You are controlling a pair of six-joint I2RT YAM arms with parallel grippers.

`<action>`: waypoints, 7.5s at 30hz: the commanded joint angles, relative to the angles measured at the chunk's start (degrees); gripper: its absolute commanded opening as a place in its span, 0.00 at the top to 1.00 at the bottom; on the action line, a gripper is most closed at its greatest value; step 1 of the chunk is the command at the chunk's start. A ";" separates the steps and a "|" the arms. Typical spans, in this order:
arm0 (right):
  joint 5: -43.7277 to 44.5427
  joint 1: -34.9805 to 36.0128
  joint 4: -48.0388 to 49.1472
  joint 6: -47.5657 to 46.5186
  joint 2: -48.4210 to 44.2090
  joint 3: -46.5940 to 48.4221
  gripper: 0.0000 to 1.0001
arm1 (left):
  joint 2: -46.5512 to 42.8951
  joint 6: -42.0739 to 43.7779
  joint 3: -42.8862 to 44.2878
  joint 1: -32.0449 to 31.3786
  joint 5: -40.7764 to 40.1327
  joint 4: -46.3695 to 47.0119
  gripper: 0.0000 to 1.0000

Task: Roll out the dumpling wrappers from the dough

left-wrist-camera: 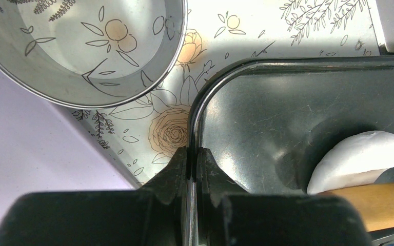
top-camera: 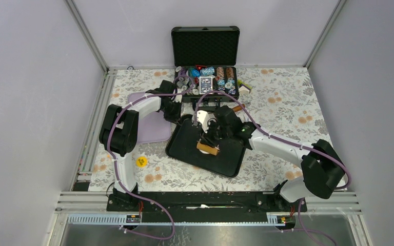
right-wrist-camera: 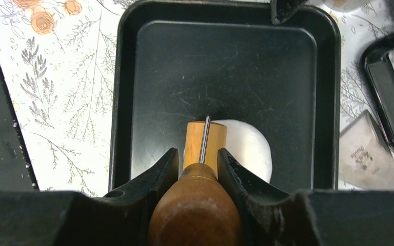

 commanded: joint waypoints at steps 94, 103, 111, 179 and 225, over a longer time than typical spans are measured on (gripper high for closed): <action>-21.94 -8.82 -30.48 -50.88 12.23 15.20 1.00 | 3.92 5.04 -2.03 -1.91 2.37 -4.38 1.00; -21.17 -10.04 -29.72 -52.03 14.39 7.71 1.00 | 3.78 4.95 -2.09 -1.91 2.21 -4.34 1.00; -21.73 -10.89 -31.35 -53.23 12.46 3.64 1.00 | 3.90 4.62 -1.97 -1.91 1.63 -4.29 1.00; -25.43 -10.89 -48.70 -60.45 4.89 -3.92 1.00 | 4.07 3.70 -1.92 -1.91 0.03 -4.29 1.00; -25.58 -10.89 -50.41 -61.16 3.75 -3.65 1.00 | 4.07 3.66 -1.94 -1.91 -0.02 -4.29 1.00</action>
